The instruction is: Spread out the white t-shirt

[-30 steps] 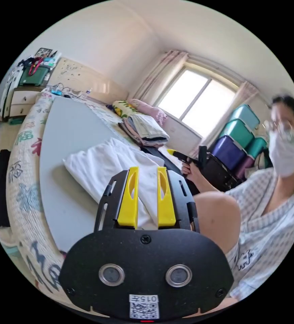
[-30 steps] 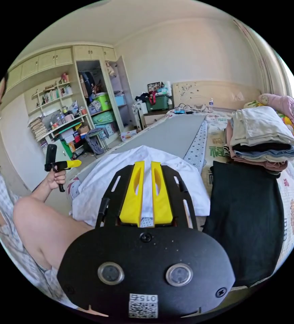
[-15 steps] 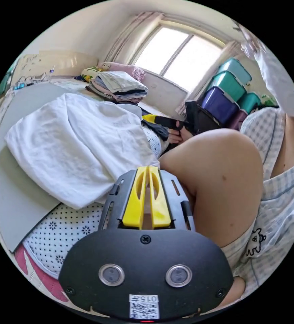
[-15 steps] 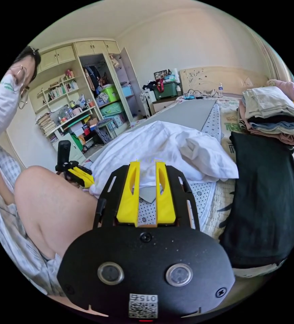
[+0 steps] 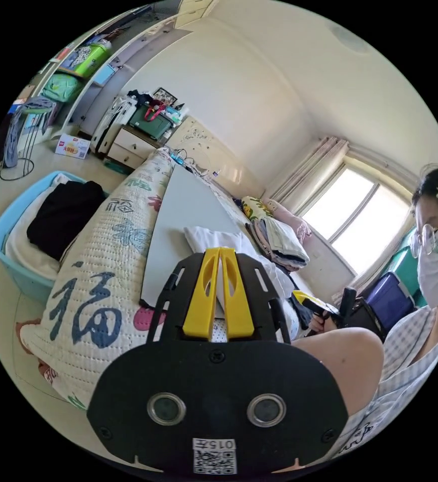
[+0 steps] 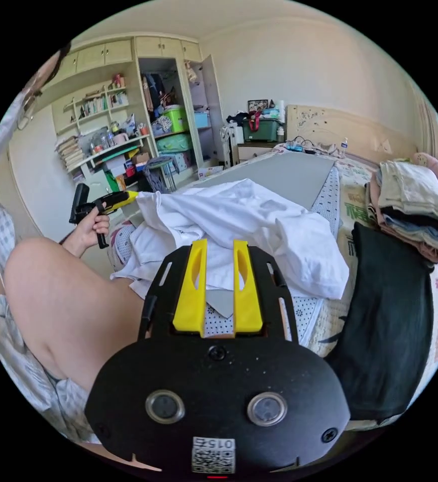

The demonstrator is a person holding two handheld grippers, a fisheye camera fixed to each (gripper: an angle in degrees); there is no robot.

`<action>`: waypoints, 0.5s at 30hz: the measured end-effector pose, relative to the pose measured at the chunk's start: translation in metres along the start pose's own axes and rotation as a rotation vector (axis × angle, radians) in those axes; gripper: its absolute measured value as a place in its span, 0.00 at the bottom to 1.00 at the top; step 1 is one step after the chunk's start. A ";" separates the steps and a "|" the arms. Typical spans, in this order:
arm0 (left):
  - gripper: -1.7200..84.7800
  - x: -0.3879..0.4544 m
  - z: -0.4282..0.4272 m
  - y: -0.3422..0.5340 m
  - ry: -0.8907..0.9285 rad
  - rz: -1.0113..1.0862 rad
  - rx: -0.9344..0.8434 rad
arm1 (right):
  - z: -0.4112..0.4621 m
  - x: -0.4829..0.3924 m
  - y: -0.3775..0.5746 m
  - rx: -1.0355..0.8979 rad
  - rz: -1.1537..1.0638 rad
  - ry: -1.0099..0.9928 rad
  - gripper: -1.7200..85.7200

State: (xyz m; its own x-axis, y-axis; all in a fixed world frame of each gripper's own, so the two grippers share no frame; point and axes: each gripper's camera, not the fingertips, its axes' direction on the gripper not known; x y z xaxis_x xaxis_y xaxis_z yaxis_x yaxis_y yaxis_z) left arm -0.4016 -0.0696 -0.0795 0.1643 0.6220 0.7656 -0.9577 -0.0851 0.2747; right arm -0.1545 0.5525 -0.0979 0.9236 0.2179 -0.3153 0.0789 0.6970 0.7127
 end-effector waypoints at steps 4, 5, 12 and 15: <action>0.06 0.011 -0.001 0.007 0.031 0.033 -0.019 | 0.011 -0.016 -0.029 0.004 -0.066 -0.046 0.12; 0.08 0.015 -0.002 0.010 0.023 0.042 -0.033 | 0.014 -0.022 -0.040 0.013 -0.104 -0.091 0.12; 0.10 0.061 0.039 0.043 0.184 0.272 -0.338 | 0.042 -0.081 -0.131 -0.017 -0.376 -0.381 0.15; 0.11 0.079 0.056 0.059 0.242 0.346 -0.391 | 0.073 -0.108 -0.162 -0.132 -0.465 -0.366 0.14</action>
State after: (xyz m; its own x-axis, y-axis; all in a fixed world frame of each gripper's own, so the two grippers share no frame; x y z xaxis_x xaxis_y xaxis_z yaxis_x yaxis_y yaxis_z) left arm -0.4320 -0.0693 0.0299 -0.1889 0.7737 0.6047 -0.9698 -0.0502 -0.2387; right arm -0.2399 0.3658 -0.1332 0.8745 -0.3621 -0.3226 0.4793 0.7467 0.4612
